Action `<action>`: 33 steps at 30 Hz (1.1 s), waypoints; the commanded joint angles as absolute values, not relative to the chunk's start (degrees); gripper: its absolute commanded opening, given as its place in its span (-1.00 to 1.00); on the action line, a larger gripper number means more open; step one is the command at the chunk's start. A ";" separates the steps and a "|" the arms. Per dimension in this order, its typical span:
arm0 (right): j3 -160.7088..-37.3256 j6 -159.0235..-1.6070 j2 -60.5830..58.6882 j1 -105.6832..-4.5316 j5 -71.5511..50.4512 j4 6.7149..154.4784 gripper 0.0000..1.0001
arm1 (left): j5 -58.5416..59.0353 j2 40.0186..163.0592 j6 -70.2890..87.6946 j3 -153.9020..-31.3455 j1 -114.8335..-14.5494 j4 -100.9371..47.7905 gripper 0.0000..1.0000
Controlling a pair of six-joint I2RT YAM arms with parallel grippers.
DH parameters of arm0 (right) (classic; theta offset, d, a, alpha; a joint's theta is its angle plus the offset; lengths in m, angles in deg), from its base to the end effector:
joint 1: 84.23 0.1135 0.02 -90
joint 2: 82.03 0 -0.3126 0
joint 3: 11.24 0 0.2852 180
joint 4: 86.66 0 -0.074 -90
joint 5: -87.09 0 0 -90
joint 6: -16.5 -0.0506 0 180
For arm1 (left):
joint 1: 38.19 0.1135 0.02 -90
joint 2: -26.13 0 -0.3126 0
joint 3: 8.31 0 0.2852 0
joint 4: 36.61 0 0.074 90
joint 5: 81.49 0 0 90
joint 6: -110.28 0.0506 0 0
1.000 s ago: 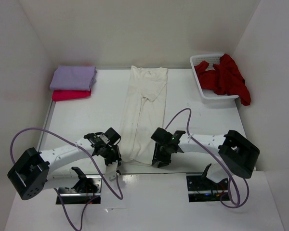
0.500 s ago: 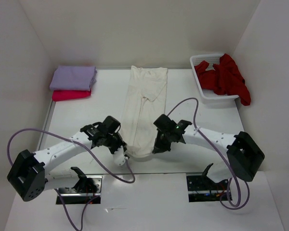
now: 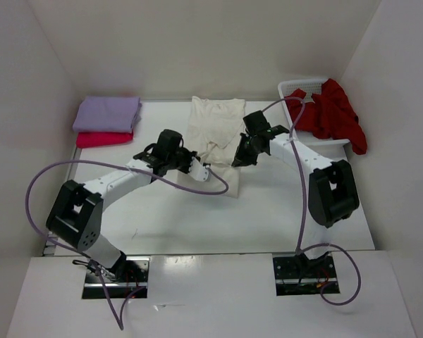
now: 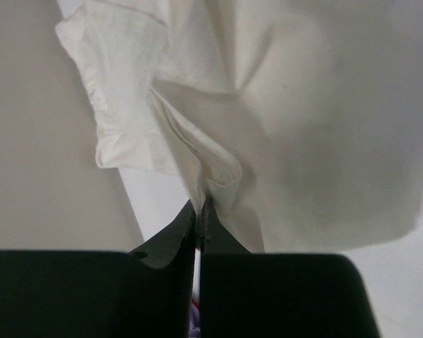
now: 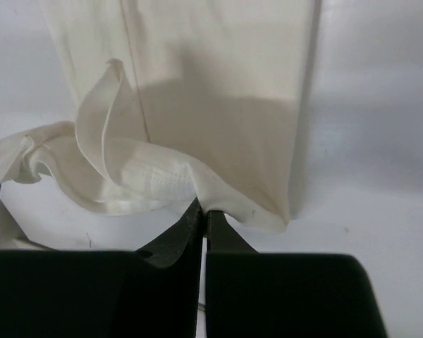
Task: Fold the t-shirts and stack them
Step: Fold the folded rectangular tshirt in 1/3 of the way
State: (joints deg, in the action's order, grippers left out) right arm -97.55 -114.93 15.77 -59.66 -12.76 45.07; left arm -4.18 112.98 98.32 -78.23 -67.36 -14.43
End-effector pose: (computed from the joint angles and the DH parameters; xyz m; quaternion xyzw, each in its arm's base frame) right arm 0.3641 0.1760 0.2594 0.1189 0.9547 0.2110 0.1728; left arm 0.3189 -0.1907 0.2648 0.7506 0.4943 0.0858 0.4300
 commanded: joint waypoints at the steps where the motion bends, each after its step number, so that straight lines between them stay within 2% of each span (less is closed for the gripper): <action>1: -103.44 -109.89 20.95 -61.03 -14.42 44.37 -1.00 | -2.13 118.23 97.09 -81.88 -65.62 -27.09 -0.99; 9: -111.54 -107.69 31.52 -63.84 -16.71 44.19 -1.00 | -4.41 129.31 97.63 -89.44 -63.33 -28.50 -0.99; 17: -115.14 -106.38 36.79 -68.58 -18.63 45.50 -0.97 | -6.78 134.85 97.54 -89.45 -62.19 -31.15 -0.97; 19: -115.14 -105.76 38.02 -69.29 -21.87 46.73 -0.63 | -6.78 136.25 97.54 -88.75 -62.19 -33.86 -0.85; 20: -115.14 -105.76 39.42 -70.08 -22.85 47.26 -0.17 | -7.31 136.26 97.02 -87.88 -62.19 -35.44 -0.80; 23: -115.14 -105.76 40.05 -72.54 -23.56 48.49 -0.09 | -5.74 137.84 95.44 -87.08 -62.19 -39.30 -0.45; 25: -115.14 -106.37 38.75 -74.47 -22.78 50.25 -0.06 | -1.28 139.16 93.15 -87.08 -62.19 -42.38 -0.42; 29: -115.84 -103.22 32.69 -75.53 -20.41 51.57 -0.03 | 7.25 140.65 86.74 -90.58 -61.66 -45.21 -0.19; 32: -114.97 -100.23 29.60 -74.83 -18.82 51.57 -0.03 | 11.57 140.13 83.83 -91.73 -61.13 -45.83 -0.16; 33: -113.57 -99.61 27.77 -74.22 -18.21 51.57 -0.19 | 12.63 139.60 82.96 -91.73 -61.13 -45.83 -0.16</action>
State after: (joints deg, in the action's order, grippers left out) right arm -113.03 -103.61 35.57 -75.96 -19.99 48.40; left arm 6.77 140.50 88.75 -88.94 -61.90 -41.33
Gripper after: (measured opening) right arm 0.443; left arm 0.418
